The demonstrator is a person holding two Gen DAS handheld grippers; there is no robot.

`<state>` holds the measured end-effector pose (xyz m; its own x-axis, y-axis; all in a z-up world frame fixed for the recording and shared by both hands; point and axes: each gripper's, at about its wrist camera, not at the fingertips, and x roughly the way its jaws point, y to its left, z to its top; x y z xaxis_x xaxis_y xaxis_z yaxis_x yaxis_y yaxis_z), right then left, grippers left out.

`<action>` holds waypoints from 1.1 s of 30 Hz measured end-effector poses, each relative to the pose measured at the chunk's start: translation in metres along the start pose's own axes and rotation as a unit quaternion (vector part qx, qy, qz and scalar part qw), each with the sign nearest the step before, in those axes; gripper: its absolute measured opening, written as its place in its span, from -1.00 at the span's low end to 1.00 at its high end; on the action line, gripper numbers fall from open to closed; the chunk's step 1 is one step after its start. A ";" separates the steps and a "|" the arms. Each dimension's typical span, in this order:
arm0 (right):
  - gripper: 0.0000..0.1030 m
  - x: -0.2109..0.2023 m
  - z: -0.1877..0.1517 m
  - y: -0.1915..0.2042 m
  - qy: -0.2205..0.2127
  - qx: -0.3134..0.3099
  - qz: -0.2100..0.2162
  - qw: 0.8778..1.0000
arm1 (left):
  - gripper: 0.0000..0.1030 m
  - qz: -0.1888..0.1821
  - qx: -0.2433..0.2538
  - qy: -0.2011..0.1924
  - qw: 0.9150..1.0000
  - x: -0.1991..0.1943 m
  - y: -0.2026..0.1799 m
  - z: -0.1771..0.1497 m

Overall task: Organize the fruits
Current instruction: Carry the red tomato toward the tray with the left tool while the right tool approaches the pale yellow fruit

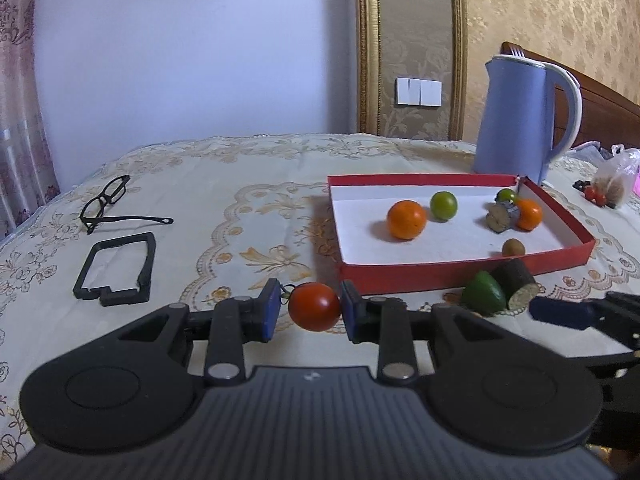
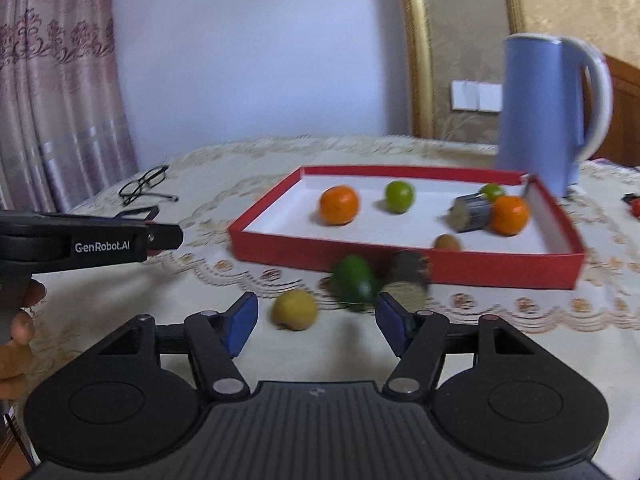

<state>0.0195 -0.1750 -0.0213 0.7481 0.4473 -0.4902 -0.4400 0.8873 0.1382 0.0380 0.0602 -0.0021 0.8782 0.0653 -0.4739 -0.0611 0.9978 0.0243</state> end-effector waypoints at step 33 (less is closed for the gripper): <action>-0.20 0.035 0.006 0.011 0.047 -0.007 0.006 0.999 | -0.23 -0.052 -0.006 0.058 0.997 0.036 0.039 -0.016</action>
<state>0.0441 -0.1489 -0.0317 0.6930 0.4443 -0.5677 -0.4558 0.8802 0.1324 0.0595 0.1010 -0.0317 0.8196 -0.0396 -0.5716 0.0204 0.9990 -0.0400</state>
